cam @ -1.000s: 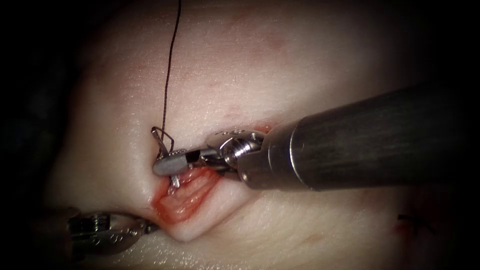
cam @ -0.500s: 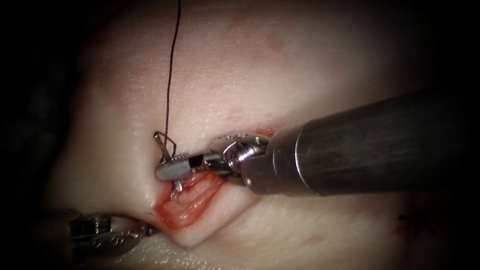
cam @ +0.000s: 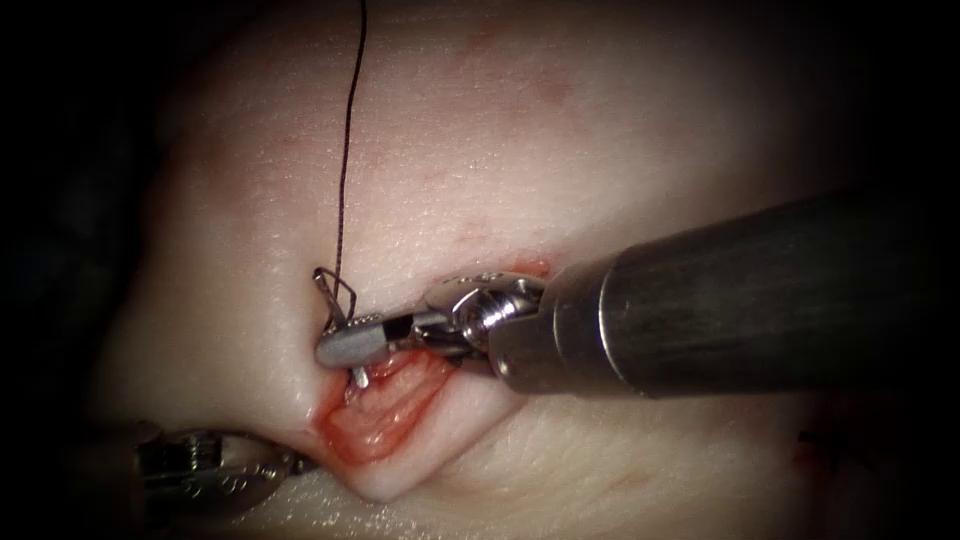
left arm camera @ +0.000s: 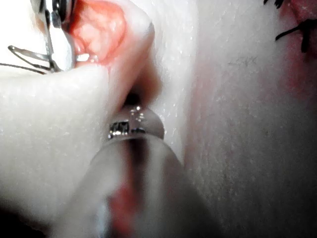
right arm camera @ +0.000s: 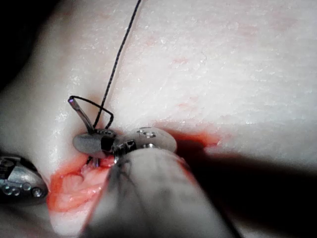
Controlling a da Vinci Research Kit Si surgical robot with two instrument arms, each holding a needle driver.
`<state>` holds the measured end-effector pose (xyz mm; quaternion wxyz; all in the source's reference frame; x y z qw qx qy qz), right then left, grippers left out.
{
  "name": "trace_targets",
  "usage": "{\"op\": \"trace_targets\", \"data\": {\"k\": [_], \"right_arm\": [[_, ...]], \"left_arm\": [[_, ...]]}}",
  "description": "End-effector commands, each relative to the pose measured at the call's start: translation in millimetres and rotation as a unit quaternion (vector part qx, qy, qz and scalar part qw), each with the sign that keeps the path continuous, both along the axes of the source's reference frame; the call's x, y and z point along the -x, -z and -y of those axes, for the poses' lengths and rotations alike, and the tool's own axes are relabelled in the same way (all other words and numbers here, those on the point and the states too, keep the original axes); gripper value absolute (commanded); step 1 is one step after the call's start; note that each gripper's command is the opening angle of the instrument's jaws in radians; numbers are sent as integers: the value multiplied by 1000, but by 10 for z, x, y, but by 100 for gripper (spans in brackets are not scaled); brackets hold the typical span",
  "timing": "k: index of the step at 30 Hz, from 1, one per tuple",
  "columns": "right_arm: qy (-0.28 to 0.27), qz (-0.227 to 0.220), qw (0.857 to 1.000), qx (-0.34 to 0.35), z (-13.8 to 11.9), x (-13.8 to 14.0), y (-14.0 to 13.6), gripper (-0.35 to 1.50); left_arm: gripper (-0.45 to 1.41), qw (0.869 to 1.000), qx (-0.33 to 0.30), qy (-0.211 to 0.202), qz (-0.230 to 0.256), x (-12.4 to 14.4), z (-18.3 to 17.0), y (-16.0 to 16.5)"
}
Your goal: Wound Closure
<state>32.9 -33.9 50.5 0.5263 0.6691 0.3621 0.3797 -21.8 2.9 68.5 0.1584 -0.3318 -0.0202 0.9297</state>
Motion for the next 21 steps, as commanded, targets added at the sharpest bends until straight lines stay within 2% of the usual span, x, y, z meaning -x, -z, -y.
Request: {"op": "trace_targets", "data": {"k": [1,9,21], "right_arm": [[2,0,1000,-1,10,-5,-5,-35],[10,-5,1000,2,27,-3,0,-35],[6,-3,1000,-1,19,-4,2,-35]], "left_arm": [[-45,1000,-2,0,1,7,7,-6],[-45,1000,-2,-1,1,7,7,-6],[-45,1000,-2,0,1,7,8,-6]]}}
